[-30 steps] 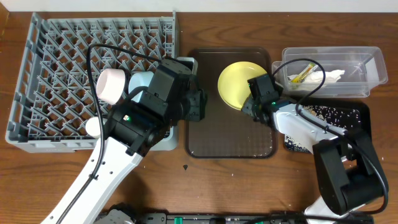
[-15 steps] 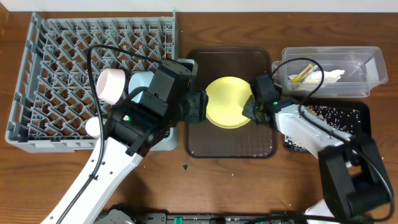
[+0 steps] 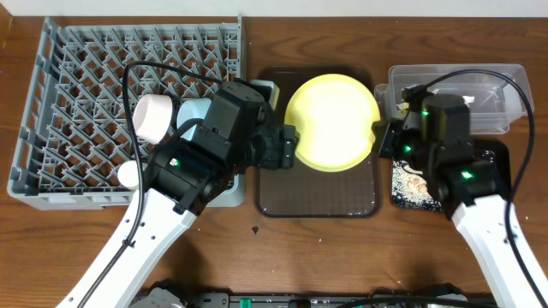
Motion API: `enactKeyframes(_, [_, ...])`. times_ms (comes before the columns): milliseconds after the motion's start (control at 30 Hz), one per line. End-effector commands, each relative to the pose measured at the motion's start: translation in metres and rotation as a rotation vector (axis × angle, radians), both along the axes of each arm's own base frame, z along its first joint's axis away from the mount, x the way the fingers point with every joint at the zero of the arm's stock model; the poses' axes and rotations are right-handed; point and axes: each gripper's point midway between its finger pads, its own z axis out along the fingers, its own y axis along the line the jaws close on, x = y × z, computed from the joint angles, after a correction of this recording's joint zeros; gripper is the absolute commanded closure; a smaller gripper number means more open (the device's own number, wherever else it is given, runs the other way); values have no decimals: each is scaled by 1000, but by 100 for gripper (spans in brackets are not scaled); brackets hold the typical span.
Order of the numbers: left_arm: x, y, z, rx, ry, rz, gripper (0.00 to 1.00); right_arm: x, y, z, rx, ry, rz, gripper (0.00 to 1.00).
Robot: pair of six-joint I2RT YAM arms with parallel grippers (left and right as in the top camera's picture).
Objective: Sort waste into correct bins and load items into the dishwasher
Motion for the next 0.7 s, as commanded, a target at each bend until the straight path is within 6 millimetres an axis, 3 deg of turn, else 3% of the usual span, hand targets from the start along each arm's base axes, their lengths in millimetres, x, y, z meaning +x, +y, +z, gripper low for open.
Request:
enactKeyframes(0, [-11, -14, 9, -74, 23, -80, 16, -20, 28, 24, 63, -90, 245, 99])
enactKeyframes(133, [-19, -23, 12, -121, 49, -131, 16, -35, 48, 40, 123, -152, 405, 99])
enactKeyframes(300, [-32, -34, 16, -180, 89, -198, 41, -44, 57, 47, 143, -197, 500, 99])
enactKeyframes(500, [-36, -32, 23, -189, 72, -202, 35, -35, 39, 42, 125, -163, 402, 99])
enactKeyframes(567, [-38, -30, 29, -198, 55, -203, 41, -35, 37, 45, 143, -166, 406, 99])
enactKeyframes(600, [-39, -30, 32, -202, 45, -205, 51, -35, 37, 45, 147, -166, 406, 98])
enactKeyframes(633, [-40, -29, 35, -204, 28, -211, 58, -35, 36, 45, 146, -166, 404, 86])
enactKeyframes(667, [-40, -28, 38, -201, 9, -216, 65, -35, 36, 44, 145, -163, 403, 60])
